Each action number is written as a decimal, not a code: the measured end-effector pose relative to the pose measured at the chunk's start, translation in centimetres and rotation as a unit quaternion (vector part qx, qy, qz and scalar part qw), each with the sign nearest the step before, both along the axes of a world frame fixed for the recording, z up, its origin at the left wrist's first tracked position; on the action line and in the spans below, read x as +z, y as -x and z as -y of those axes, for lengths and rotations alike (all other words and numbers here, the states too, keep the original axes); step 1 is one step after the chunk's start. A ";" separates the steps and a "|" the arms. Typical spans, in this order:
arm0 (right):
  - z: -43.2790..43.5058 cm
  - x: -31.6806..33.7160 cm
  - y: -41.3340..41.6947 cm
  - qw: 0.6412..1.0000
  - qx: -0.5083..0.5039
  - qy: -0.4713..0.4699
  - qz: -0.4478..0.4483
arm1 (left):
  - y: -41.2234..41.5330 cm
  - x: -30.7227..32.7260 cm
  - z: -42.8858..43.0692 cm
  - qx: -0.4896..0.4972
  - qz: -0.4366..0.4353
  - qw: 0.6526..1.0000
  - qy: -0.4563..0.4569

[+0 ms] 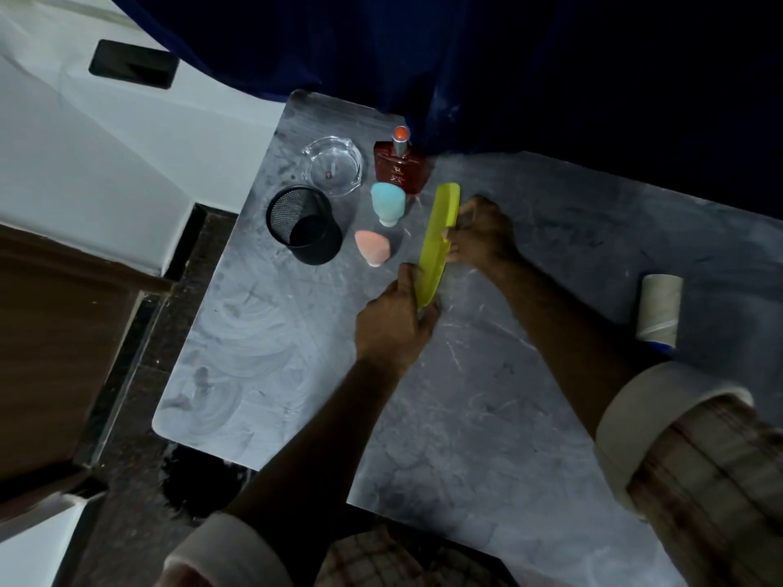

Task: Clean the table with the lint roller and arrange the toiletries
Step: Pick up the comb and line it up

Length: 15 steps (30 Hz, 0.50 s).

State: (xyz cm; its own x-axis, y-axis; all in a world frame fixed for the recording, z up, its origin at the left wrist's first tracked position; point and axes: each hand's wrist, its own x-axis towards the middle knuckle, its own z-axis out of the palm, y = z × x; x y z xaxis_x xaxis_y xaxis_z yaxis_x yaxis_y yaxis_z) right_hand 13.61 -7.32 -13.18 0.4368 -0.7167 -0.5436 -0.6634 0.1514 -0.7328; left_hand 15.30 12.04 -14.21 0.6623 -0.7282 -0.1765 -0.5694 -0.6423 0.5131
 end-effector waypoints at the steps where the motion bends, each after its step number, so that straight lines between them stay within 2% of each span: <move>1: 0.1 0.0 -0.1 0.999 0.019 0.022 -0.017 | -0.1 0.0 0.1 -0.005 0.006 1.000 -0.004; 7: 0.0 0.8 -0.7 0.970 0.146 0.161 -0.107 | -0.9 -0.4 0.3 -0.021 0.033 0.998 -0.044; 15: 0.4 1.1 -1.5 0.963 0.168 0.171 -0.123 | -1.2 -0.4 0.5 -0.026 0.062 0.995 -0.067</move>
State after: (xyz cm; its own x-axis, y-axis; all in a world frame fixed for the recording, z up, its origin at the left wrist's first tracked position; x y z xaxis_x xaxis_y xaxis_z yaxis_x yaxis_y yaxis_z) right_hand 15.07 -7.69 -12.10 0.5644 -0.7127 -0.4166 -0.7920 -0.3253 -0.5167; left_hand 16.49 11.53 -14.62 0.6479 -0.7371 -0.1923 -0.6571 -0.6684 0.3484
